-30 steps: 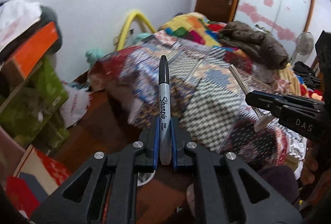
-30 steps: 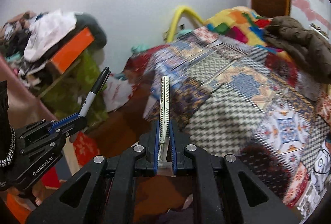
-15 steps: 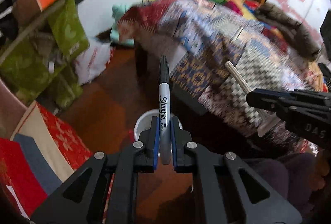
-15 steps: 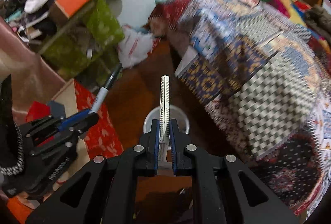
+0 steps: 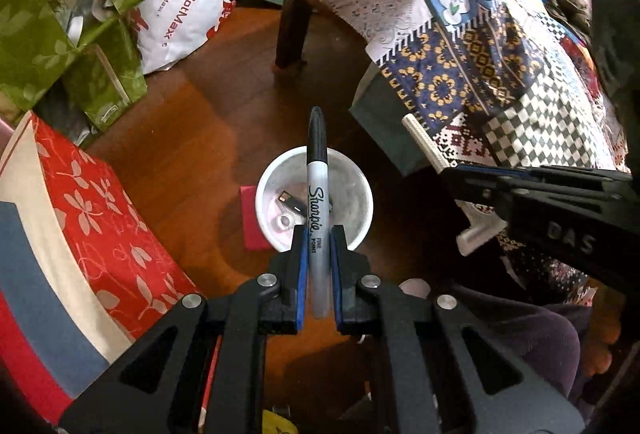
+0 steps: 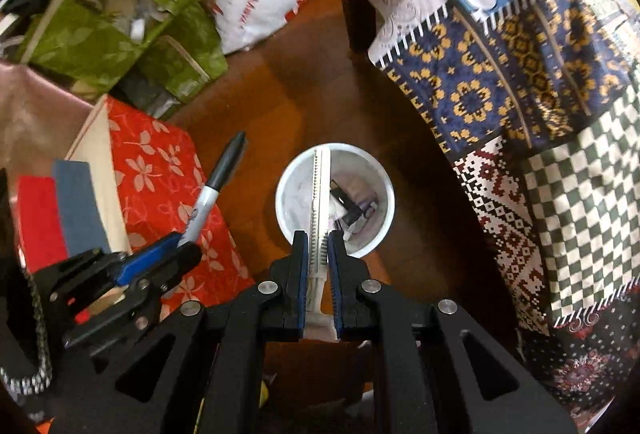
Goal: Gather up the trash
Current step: 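Open the left tool to drop the marker while the right tool drops the comb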
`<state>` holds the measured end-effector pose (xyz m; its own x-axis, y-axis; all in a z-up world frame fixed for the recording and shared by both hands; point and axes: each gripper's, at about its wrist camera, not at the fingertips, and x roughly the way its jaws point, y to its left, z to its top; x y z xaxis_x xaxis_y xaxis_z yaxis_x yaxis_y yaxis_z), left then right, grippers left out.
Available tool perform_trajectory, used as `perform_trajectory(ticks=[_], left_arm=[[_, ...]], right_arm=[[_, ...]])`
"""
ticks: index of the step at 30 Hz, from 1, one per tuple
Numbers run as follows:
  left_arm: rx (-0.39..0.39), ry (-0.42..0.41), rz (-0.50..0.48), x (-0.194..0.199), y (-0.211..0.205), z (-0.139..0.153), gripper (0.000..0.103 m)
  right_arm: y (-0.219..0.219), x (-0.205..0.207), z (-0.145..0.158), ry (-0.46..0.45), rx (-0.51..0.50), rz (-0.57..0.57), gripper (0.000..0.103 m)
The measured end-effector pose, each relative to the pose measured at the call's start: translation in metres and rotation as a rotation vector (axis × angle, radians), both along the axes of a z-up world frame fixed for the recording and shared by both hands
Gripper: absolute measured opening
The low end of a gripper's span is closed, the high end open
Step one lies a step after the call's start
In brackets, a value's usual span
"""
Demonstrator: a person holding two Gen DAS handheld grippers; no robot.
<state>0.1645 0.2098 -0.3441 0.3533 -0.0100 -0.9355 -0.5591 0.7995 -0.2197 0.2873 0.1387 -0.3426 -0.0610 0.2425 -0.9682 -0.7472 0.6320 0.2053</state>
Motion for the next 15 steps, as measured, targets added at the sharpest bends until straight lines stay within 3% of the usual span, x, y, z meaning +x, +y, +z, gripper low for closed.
perform_trajectory(ticks=[4, 6, 7, 11, 12, 15], left_arm=[[-0.012, 0.005, -0.006, 0.012, 0.008, -0.007, 0.009], [-0.018, 0.002, -0.009, 0.018, 0.01, -0.008, 0.009], [-0.021, 0.0, -0.013, 0.021, 0.011, -0.009, 0.009], [-0.018, 0.006, -0.026, 0.036, 0.011, -0.011, 0.011], [-0.017, 0.014, -0.031, 0.039, 0.01, -0.011, 0.019], [0.007, 0.026, -0.039, 0.044, 0.007, -0.011, 0.026]], right_arm=[[0.009, 0.014, -0.011, 0.046, -0.043, -0.038, 0.019], [0.009, 0.018, -0.01, 0.046, -0.043, -0.055, 0.034], [0.008, 0.02, -0.008, 0.038, -0.041, -0.059, 0.037], [0.003, 0.021, 0.003, 0.003, -0.031, -0.045, 0.038], [0.001, 0.02, 0.007, -0.011, -0.031, -0.036, 0.038], [-0.007, 0.016, 0.017, -0.054, -0.028, -0.021, 0.038]])
